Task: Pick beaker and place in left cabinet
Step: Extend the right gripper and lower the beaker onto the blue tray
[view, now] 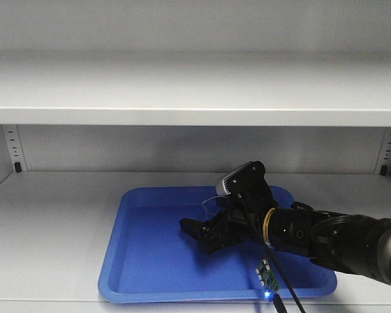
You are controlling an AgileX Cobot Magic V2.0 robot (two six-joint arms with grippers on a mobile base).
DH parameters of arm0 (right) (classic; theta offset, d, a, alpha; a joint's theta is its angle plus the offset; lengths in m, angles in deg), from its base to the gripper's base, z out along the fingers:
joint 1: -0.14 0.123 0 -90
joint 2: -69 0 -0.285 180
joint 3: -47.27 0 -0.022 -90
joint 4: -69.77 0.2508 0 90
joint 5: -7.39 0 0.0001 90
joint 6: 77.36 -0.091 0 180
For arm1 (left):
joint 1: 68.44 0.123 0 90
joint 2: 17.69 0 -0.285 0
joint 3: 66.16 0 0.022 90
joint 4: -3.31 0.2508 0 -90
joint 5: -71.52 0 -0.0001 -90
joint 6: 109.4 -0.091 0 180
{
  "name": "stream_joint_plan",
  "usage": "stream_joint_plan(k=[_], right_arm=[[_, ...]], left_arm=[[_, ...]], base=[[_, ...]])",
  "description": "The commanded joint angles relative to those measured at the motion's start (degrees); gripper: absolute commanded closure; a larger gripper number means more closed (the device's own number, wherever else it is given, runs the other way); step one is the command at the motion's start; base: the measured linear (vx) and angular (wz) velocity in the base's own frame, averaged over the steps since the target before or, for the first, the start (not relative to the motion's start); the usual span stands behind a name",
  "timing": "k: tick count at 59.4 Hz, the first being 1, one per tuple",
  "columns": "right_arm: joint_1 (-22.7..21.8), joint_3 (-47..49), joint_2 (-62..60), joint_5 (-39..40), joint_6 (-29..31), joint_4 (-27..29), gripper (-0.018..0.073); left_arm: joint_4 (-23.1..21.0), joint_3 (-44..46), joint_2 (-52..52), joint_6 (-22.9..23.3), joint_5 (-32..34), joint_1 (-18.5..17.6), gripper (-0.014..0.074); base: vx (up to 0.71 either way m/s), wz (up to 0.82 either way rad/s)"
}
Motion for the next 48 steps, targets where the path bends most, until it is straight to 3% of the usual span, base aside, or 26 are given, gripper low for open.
stream_joint_plan(k=[1, 30, 38, 48], right_arm=[[-0.2, 1.9, -3.6, 1.6, 0.5, 1.8, -0.0127], [-0.2, 1.9, -9.8, 1.1, 3.3, 1.8, -0.006], [-0.2, 1.8, -11.1, -2.6, 2.0, 1.7, 0.0086], [-0.2, 1.6, -13.3, -7.3, -6.6, 0.8, 0.0452]], left_arm=[[0.2, 0.9, 0.6, 0.2, 4.3, -0.3, 0.0593], [0.2, 0.9, 0.6, 0.2, 4.3, -0.3, 0.0593], [0.2, 0.9, 0.6, 0.2, 4.3, -0.3, 0.0593], [0.2, 0.9, 0.6, 0.2, 4.3, -0.3, 0.0593]], base=[[0.0, 0.0], [0.0, 0.0], [0.0, 0.0], [0.0, 0.0]])
